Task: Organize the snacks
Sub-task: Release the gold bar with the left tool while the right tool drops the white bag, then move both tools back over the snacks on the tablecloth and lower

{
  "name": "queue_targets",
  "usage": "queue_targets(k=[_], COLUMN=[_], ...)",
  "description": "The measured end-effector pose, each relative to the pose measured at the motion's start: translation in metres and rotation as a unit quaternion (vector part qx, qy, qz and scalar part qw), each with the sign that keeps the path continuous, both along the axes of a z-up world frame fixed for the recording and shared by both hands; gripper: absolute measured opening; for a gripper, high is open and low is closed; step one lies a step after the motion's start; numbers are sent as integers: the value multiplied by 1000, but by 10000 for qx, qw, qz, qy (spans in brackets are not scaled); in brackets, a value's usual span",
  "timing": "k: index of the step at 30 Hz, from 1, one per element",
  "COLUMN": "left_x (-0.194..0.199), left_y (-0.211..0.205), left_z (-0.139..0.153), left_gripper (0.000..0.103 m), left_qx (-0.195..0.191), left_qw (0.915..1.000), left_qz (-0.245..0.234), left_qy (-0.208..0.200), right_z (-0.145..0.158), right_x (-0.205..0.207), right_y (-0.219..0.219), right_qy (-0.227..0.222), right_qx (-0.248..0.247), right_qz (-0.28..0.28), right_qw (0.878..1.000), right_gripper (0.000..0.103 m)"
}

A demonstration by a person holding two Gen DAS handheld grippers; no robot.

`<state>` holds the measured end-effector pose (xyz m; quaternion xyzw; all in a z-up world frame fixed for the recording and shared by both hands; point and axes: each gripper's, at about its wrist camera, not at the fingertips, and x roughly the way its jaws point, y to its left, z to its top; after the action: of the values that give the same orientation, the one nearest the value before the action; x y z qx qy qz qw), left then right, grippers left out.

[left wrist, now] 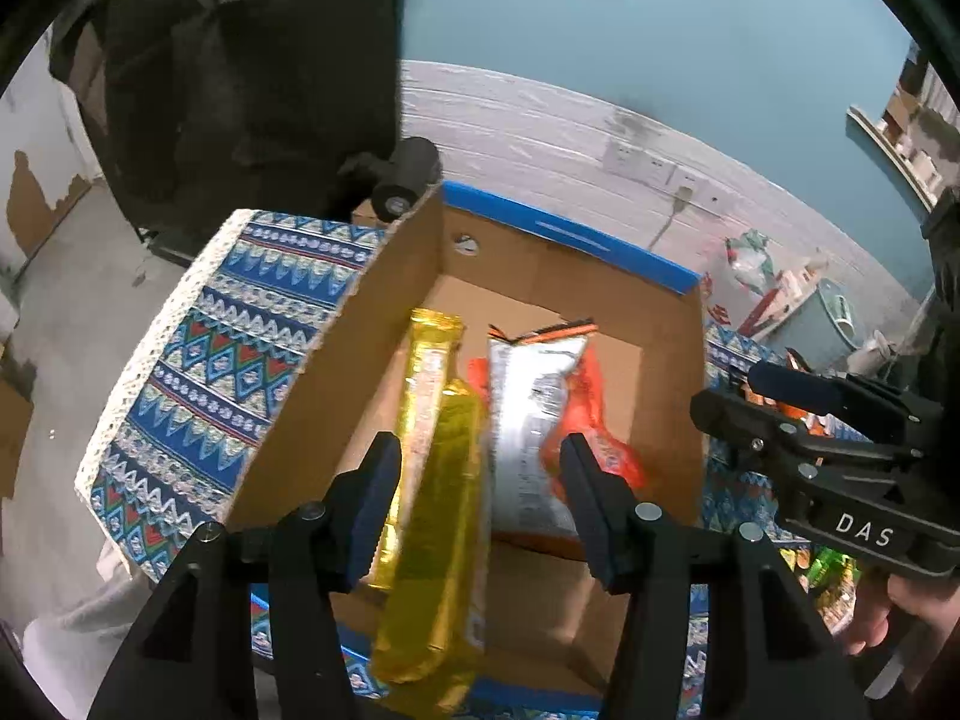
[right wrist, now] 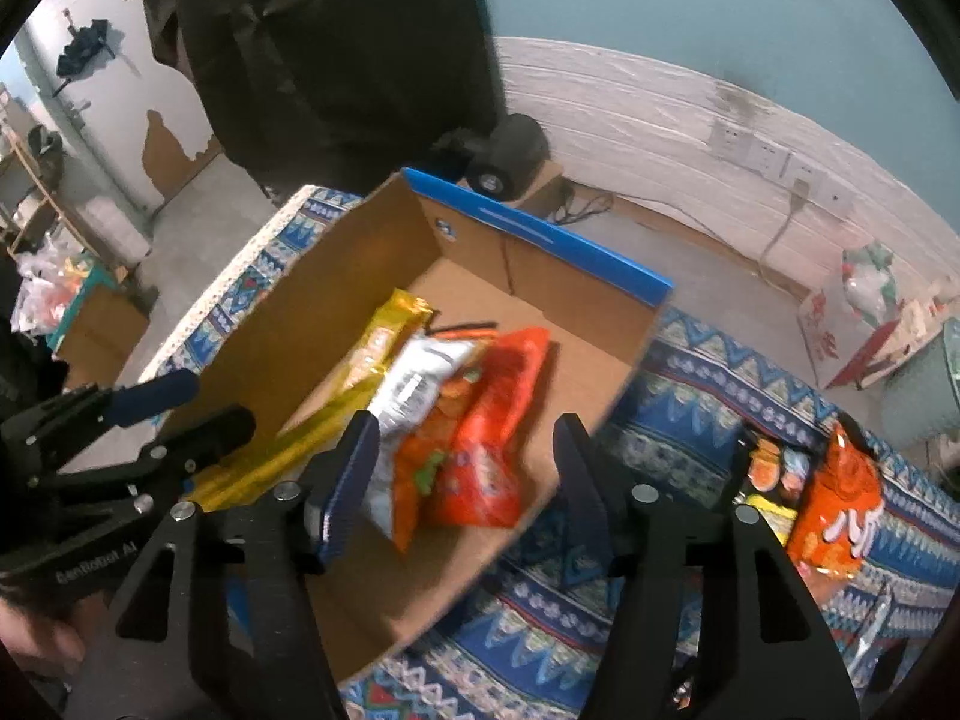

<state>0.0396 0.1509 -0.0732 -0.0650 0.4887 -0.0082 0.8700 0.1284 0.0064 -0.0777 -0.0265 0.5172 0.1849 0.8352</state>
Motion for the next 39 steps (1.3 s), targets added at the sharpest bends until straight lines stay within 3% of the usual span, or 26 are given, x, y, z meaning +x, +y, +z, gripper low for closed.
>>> queue_targets(k=[9,17,35,39], left_x=[-9,-21,-54,-58], left_y=[-46,-98,-219,-234], left_z=[6,5,-12,-22], left_gripper=[67,67,69,69], left_qx=[-250,-43,479,411], left_qw=[9982,9936,9680,9633], left_qz=[-542,-1120,-2439,-2600], left_qy=[70,157,349,524], right_z=[5,6,-4,-12], right_x=[-26,-53,-112,-134], right_y=[-50,-94,-209,-226], right_qy=[37,49,310,440], right_qx=[-243,-526,-766,-806], right_qz=[-243,-439,-1191,-1161], right_qw=[9994,9976,9894,9890], right_gripper=[69,72,72,72])
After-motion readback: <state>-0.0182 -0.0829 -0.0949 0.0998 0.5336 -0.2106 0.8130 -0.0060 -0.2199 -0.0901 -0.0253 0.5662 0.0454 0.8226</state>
